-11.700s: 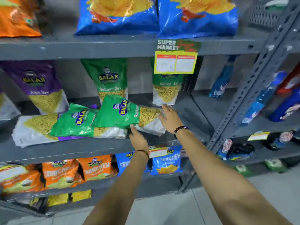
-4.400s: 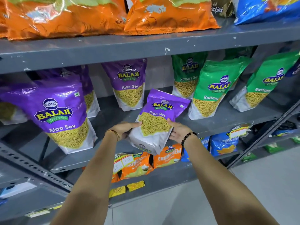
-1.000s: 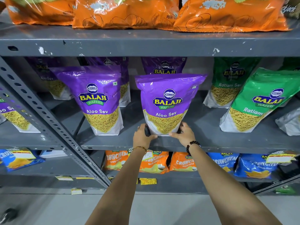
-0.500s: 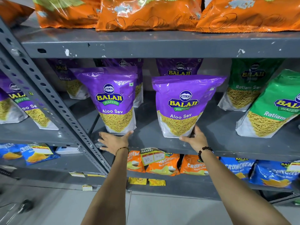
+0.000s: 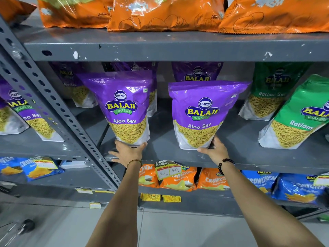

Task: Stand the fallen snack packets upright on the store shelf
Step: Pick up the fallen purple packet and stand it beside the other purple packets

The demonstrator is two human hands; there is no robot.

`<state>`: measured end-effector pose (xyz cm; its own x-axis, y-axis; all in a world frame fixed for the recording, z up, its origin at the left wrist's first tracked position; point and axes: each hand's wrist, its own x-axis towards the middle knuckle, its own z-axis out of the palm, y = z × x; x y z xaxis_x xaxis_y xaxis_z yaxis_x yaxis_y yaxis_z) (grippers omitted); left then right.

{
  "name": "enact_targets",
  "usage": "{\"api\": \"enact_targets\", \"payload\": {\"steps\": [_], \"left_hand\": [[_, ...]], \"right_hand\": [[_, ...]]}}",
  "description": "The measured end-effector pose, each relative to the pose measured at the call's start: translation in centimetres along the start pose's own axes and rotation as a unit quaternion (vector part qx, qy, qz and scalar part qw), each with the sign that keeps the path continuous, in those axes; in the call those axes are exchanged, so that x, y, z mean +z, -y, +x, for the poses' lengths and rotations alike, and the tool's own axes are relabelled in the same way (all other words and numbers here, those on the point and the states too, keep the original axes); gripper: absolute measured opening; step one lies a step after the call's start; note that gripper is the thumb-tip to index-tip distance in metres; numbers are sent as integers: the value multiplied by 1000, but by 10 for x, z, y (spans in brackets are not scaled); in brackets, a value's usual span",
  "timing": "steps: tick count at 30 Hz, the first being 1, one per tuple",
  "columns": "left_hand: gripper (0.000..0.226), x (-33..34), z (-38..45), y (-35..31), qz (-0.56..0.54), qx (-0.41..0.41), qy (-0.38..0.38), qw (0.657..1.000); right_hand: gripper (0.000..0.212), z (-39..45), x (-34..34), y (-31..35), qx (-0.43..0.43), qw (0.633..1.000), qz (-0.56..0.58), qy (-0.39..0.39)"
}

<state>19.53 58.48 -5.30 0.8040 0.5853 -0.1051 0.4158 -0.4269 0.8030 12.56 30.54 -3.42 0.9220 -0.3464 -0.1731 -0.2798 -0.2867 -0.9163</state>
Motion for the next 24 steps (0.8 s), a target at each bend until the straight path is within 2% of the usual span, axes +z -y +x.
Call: {"api": "enact_targets", "payload": {"steps": [9,16,19,24], "left_hand": [[108,-5,1,2,-9,-6,11,1000],[129,-13,-11,7,24,3,12,1000],[128,-12,-30,15,32,22,3,999],[109,20,-102,14,21,139,42,989]], "right_hand": [[72,0,-1,0,-3,1000,3,2],[71,3,-5,-9,-16,1000,2,2],[90,-2,-10,-20,14,999,25,-31],[71,-19,-31,-38,-6,991,34,-130]]}}
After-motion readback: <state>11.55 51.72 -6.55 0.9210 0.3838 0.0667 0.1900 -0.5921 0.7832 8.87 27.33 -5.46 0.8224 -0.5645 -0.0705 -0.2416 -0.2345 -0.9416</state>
